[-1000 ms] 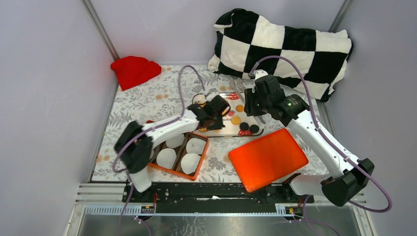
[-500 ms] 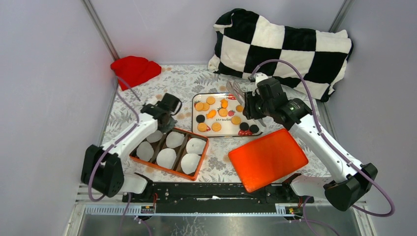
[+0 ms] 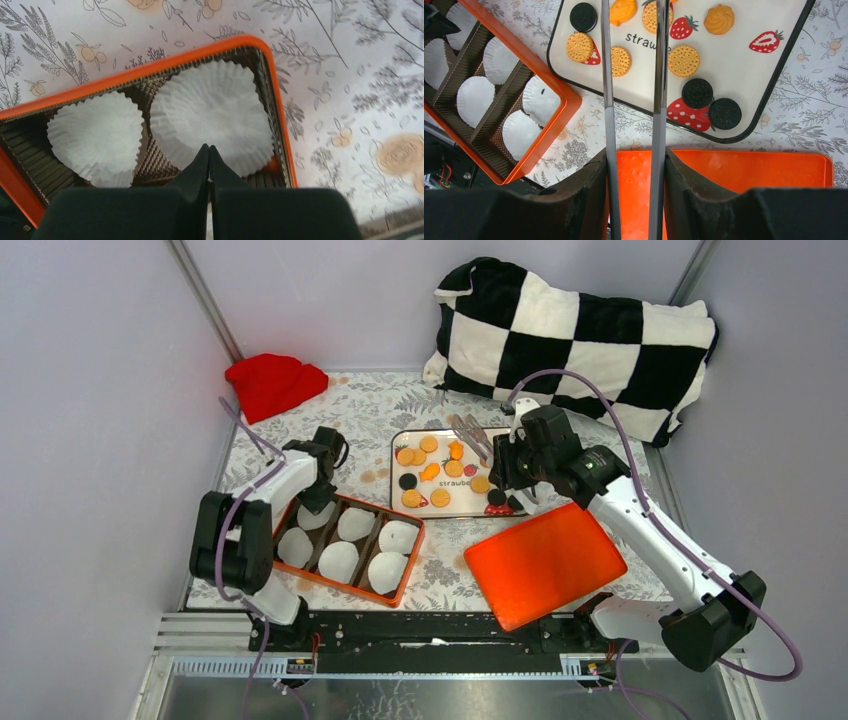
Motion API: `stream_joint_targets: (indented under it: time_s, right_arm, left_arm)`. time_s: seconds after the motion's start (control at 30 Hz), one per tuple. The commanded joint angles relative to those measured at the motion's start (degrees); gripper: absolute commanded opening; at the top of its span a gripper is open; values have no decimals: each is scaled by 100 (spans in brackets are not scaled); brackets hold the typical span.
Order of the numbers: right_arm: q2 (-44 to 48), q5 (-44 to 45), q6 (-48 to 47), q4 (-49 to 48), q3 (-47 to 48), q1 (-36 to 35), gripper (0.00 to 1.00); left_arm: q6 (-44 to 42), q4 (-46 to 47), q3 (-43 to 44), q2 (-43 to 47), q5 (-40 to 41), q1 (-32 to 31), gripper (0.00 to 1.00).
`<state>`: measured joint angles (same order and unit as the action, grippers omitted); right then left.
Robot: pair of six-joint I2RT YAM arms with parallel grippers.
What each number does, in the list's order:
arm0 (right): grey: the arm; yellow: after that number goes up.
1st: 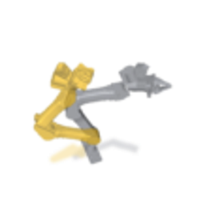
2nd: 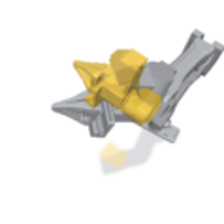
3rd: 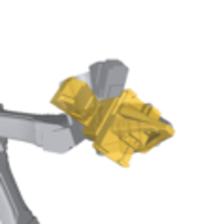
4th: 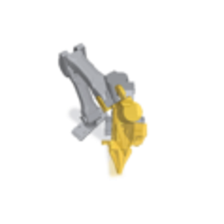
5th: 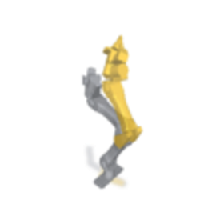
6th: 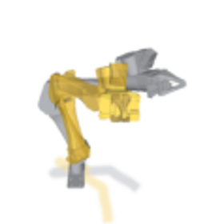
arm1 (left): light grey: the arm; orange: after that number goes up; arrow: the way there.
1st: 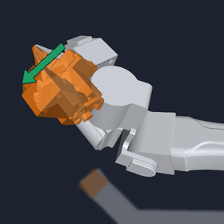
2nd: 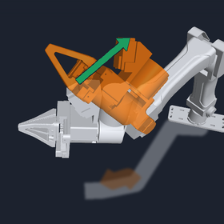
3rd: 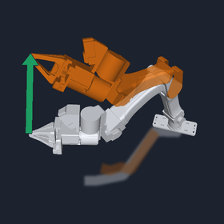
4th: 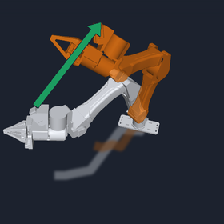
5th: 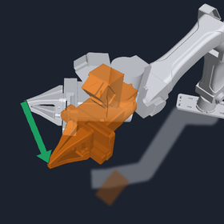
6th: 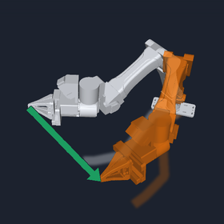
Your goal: Pack the cookies
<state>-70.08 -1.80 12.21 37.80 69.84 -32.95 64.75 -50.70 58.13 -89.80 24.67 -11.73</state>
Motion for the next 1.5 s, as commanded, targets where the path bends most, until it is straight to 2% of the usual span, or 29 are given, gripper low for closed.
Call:
stream_joint_targets:
  time_s: [0.0,0.13,0.47,0.8,1.0,1.1,1.23,1.4,1.47]
  right_arm:
    - [225,-159,-35,-319,-16,-32,43]
    - [284,-125,-43,-337,-130,-32,43]
    - [251,-279,-25,-350,-445,-36,42]
    - [70,-362,30,-361,-569,-78,42]
    - [-199,-185,32,-333,-464,-302,41]
    - [-398,13,37,-313,-329,-554,41]
    - [-705,275,19,-284,-177,-802,42]
    - [-1101,597,-39,-194,53,-818,44]
    - [-1254,1027,-56,10,177,-818,45]
  left_arm:
    - [130,143,363,-473,449,113,0]
    - [130,271,938,-1050,602,167,0]
    - [-324,545,2701,-2549,349,211,0]
    - [-1132,1537,4188,-3787,-1172,208,0]
    - [-1256,2197,4196,-4016,-2016,90,0]
    - [-1330,2313,4269,-3988,-2094,70,0]
    - [-1337,1827,4181,-3375,-1581,57,0]
    - [-1234,1702,3013,-1707,-1160,-128,0]
    - [-1230,1756,2467,-1026,-984,-381,0]
